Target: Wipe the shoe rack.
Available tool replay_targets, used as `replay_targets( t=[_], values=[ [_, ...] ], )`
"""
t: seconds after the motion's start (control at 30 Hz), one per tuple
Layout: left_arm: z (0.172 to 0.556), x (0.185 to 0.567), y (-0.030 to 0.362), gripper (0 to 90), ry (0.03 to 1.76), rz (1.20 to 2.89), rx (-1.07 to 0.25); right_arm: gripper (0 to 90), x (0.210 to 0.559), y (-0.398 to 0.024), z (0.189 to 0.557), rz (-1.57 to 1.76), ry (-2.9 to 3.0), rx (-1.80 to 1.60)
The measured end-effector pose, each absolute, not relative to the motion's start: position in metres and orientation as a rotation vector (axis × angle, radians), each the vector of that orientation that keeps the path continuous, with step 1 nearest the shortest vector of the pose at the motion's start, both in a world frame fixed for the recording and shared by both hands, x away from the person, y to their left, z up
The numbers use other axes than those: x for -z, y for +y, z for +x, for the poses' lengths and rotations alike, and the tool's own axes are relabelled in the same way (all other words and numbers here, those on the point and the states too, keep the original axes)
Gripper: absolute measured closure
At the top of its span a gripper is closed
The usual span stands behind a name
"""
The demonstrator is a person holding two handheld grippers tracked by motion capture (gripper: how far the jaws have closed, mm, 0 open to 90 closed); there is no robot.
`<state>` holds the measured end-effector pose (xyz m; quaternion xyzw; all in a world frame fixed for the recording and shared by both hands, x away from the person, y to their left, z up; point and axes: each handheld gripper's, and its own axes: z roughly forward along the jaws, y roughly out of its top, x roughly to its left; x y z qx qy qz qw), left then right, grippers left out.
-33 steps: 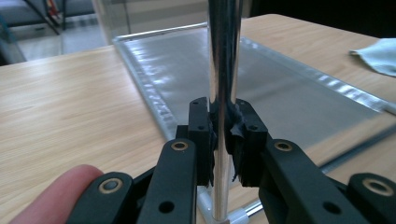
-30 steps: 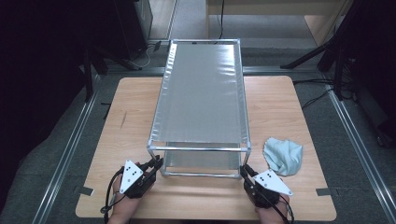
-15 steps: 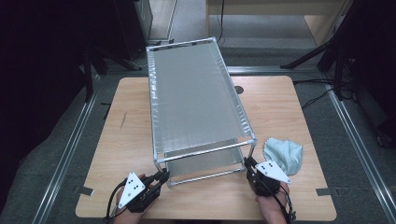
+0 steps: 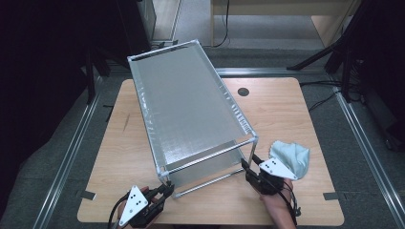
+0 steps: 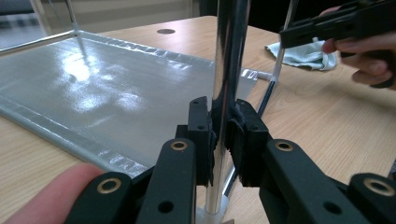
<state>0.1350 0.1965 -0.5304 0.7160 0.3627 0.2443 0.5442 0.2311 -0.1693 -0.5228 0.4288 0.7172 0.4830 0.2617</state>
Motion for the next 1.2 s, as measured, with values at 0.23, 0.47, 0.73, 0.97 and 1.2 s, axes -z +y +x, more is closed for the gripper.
replay_targets(
  t=[0.23, 0.47, 0.73, 0.97, 1.2],
  values=[
    [0.137, 0.530, 0.192, 80.1, 0.850, 1.704, -0.564, 63.5, 0.518, -0.178, 0.227, 1.104, 1.922, -1.302],
    [0.139, 0.532, 0.188, 79.8, 0.836, 1.711, -0.555, 82.1, 0.524, -0.182, 0.233, 1.164, 1.882, -1.274],
    [0.135, 0.532, 0.178, 77.6, 0.814, 1.725, -0.572, 82.3, 0.519, -0.189, 0.224, 1.170, 1.885, -1.188],
    [0.135, 0.532, 0.177, 76.7, 0.788, 1.734, -0.558, 82.5, 0.518, -0.195, 0.223, 1.182, 1.881, -1.174],
    [0.134, 0.532, 0.177, 80.8, 0.785, 1.734, -0.576, 62.7, 0.517, -0.212, 0.225, 1.056, 1.984, -1.229]
  ],
)
